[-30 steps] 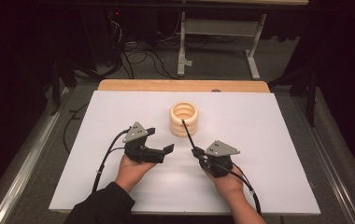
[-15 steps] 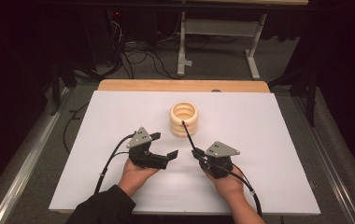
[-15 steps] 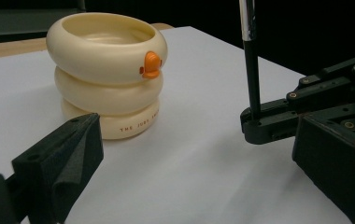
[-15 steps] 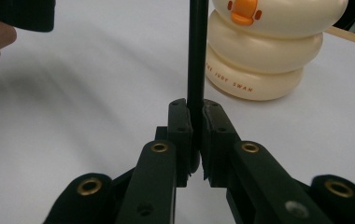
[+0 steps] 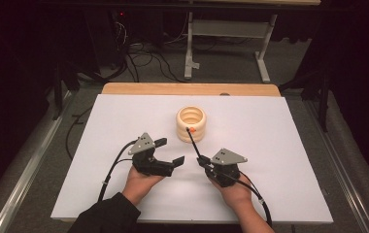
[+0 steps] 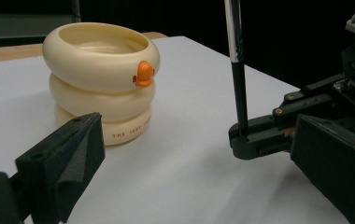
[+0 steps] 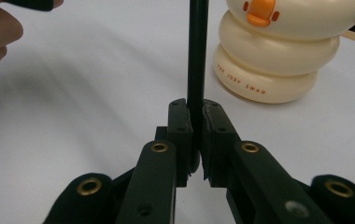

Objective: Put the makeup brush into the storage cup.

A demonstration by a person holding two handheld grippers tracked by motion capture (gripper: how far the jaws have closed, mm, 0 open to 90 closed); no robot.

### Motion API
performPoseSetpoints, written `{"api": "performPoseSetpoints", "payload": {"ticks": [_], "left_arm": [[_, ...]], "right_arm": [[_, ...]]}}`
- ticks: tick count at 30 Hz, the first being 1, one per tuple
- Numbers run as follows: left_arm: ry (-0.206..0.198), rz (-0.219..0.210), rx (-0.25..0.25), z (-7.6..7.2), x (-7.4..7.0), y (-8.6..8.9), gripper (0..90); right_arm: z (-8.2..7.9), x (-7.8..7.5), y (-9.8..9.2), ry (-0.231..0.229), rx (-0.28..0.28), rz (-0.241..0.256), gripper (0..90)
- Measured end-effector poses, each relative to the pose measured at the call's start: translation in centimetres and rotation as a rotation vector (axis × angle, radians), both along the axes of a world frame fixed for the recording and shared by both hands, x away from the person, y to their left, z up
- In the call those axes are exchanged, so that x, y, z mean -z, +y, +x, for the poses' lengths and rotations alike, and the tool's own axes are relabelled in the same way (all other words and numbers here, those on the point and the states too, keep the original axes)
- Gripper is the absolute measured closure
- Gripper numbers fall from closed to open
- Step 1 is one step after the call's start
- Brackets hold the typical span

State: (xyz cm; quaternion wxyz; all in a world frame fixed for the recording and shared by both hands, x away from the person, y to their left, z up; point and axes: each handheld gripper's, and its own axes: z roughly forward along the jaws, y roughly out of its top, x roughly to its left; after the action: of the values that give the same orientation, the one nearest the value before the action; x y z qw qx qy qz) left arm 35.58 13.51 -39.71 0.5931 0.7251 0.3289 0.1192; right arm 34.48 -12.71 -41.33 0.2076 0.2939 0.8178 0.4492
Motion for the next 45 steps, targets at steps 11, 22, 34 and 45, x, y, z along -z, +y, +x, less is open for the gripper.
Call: {"api": "performPoseSetpoints", "payload": {"ticks": [11, 22, 34, 45], "left_arm": [[-0.016, -0.050, 0.017, -0.5, -0.4, 0.0, 6.7], [-0.015, -0.116, 0.028, -0.7, -0.5, 0.3, 13.4], [-0.004, -0.142, 0.021, -0.7, -0.3, 0.6, 25.2], [-0.006, -0.161, 0.033, -0.9, -0.3, 0.7, 45.4]], "right_arm": [[-0.6, 0.0, 1.0, 0.002, -0.053, 0.012, 85.7], [-1.0, 0.1, 1.8, 0.017, -0.089, 0.030, 85.7], [-1.7, 0.3, 3.3, 0.010, -0.140, 0.032, 85.7], [-1.8, 0.4, 3.6, -0.003, -0.134, 0.043, 85.6]]}}
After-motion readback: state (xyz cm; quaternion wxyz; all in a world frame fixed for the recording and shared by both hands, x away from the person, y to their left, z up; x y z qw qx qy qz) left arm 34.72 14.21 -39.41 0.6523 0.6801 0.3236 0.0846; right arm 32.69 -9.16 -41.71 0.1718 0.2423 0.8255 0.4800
